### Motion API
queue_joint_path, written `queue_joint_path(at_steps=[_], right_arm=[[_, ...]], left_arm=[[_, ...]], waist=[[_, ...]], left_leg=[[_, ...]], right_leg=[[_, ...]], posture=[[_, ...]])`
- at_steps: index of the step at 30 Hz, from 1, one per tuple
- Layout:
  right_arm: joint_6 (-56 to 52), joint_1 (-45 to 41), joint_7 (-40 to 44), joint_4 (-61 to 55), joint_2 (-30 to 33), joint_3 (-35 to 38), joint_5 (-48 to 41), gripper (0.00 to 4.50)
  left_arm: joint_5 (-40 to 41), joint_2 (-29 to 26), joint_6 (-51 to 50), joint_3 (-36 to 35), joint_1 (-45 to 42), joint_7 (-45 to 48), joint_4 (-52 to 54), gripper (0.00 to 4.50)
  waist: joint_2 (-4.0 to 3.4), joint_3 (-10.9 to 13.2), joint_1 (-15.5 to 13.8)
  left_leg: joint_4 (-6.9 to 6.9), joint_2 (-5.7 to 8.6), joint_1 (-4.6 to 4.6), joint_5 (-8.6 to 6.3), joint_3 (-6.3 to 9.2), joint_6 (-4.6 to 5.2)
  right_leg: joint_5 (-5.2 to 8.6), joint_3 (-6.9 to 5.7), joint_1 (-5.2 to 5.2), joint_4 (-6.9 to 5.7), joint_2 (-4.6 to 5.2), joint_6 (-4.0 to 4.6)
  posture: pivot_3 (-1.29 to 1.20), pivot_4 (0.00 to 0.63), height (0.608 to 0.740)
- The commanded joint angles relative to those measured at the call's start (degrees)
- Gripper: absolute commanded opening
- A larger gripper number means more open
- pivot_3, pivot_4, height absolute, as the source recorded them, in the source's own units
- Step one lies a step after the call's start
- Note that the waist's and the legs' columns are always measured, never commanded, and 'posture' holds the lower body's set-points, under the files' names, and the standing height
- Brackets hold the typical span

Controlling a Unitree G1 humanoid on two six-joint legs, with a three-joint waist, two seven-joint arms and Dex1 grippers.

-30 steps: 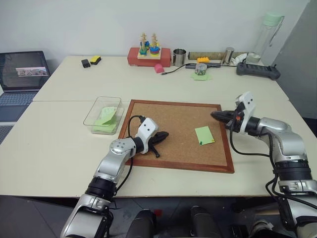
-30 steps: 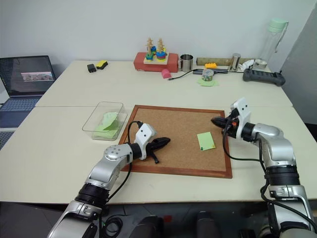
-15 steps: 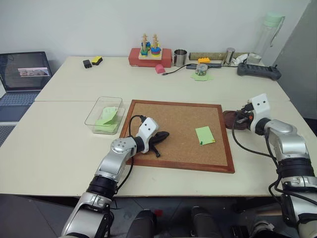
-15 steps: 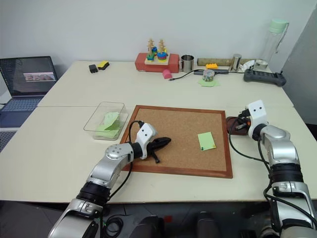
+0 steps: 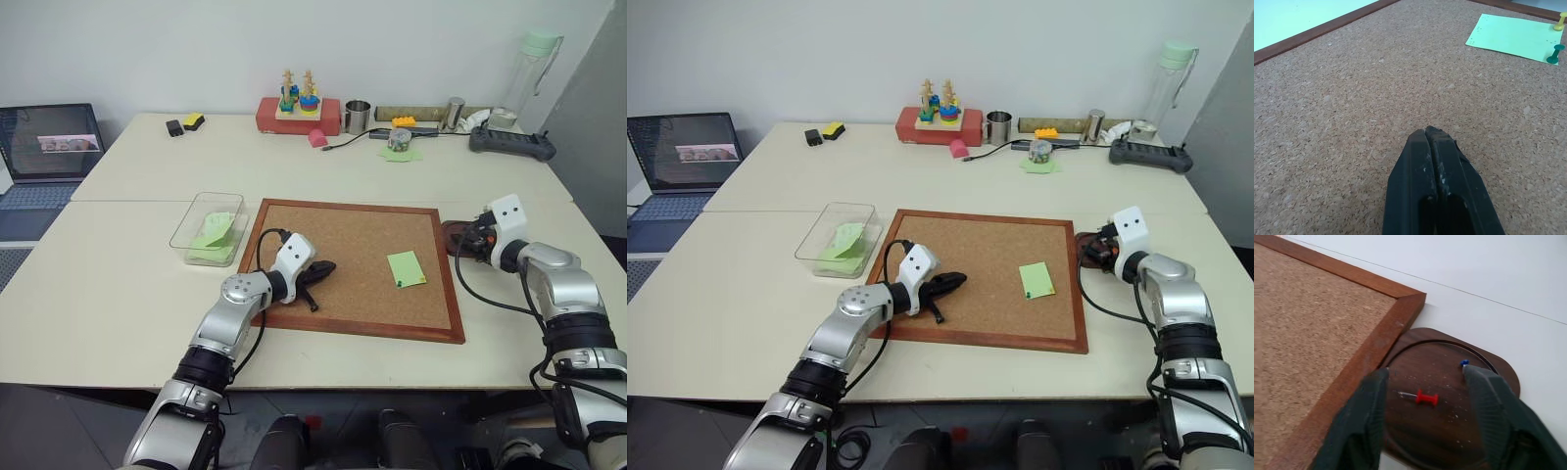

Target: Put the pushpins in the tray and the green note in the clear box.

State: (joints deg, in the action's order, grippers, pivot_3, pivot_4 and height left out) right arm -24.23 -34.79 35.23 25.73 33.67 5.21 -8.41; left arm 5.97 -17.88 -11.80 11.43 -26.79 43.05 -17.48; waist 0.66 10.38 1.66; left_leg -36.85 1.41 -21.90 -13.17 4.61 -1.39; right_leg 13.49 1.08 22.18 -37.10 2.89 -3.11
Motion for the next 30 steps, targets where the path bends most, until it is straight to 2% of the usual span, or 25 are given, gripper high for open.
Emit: queue_joint_path(at_steps=[1, 5, 7, 12, 24, 27, 30], right_arm=[[-1.88, 1.33, 6.12, -9.66, 3.37, 2.19, -4.43, 3.1], [-5.29, 9.43, 18.17, -23.12, 8.58, 0.2, -10.5, 3.1], [-5.97, 13.16, 21.27, -27.57, 10.55, -1.22, -11.42, 3.1], [-5.04, 16.1, 21.13, -29.69, 10.29, -3.62, -10.11, 3.1], [1.75, 14.65, 20.13, -22.78, 6.57, -7.46, -5.99, 3.1], [2.36, 14.77, 20.39, -22.47, 6.41, -7.36, -6.04, 2.7], [2.79, 15.07, 20.73, -22.39, 6.6, -7.24, -6.37, 2.03]], left_arm=[[-2.18, -0.04, -1.23, 1.57, 1.58, -0.48, -2.6, 0.0], [-2.18, -0.17, -1.16, 1.53, 1.5, -0.35, -2.71, 0.0], [-2.18, -0.26, -1.13, 1.54, 1.36, -0.24, -2.86, 0.0], [-2.27, -0.45, -1.15, 1.74, 1.07, 0.05, -3.2, 0.0], [-2.37, -0.88, -1.49, 1.95, 1.36, 0.22, -2.77, 0.0], [-2.38, -0.94, -1.58, 1.95, 1.55, 0.17, -2.59, 0.0], [-2.41, -0.98, -1.6, 1.99, 1.68, 0.16, -2.49, 0.0]], waist=[[0.0, 0.0, -0.03], [0.0, 0.0, -0.16], [0.02, 0.0, -0.32], [0.01, 0.0, -0.17], [0.04, 0.02, -0.22], [0.04, 0.02, -0.19], [0.04, 0.02, -0.19]], left_leg=[[0.0, 0.0, -0.01, 0.0, 0.01, 0.0], [0.02, 0.0, -0.04, -0.01, 0.07, 0.0], [0.07, 0.04, -0.1, -0.01, 0.15, 0.01], [0.0, -0.01, -0.06, -0.02, 0.03, 0.0], [0.03, -0.01, -0.09, -0.02, 0.02, -0.01], [0.04, -0.02, -0.09, -0.02, 0.03, -0.01], [0.05, -0.02, -0.09, -0.02, 0.02, -0.01]], right_leg=[[0.0, 0.0, 0.0, 0.01, 0.0, 0.0], [0.01, -0.07, -0.04, 0.11, 0.01, -0.02], [0.06, -0.13, -0.04, 0.14, 0.05, -0.08], [0.07, -0.1, -0.09, 0.12, 0.1, -0.12], [0.07, -0.14, -0.06, 0.17, 0.13, -0.12], [0.08, -0.14, -0.06, 0.16, 0.13, -0.12], [0.08, -0.14, -0.06, 0.18, 0.13, -0.12]], posture=[[0.0, 0.15, 0.74], [0.0, 0.15, 0.74], [0.0, 0.15, 0.74], [0.0, 0.15, 0.74], [0.0, 0.15, 0.74], [0.0, 0.15, 0.74], [0.0, 0.15, 0.74]])
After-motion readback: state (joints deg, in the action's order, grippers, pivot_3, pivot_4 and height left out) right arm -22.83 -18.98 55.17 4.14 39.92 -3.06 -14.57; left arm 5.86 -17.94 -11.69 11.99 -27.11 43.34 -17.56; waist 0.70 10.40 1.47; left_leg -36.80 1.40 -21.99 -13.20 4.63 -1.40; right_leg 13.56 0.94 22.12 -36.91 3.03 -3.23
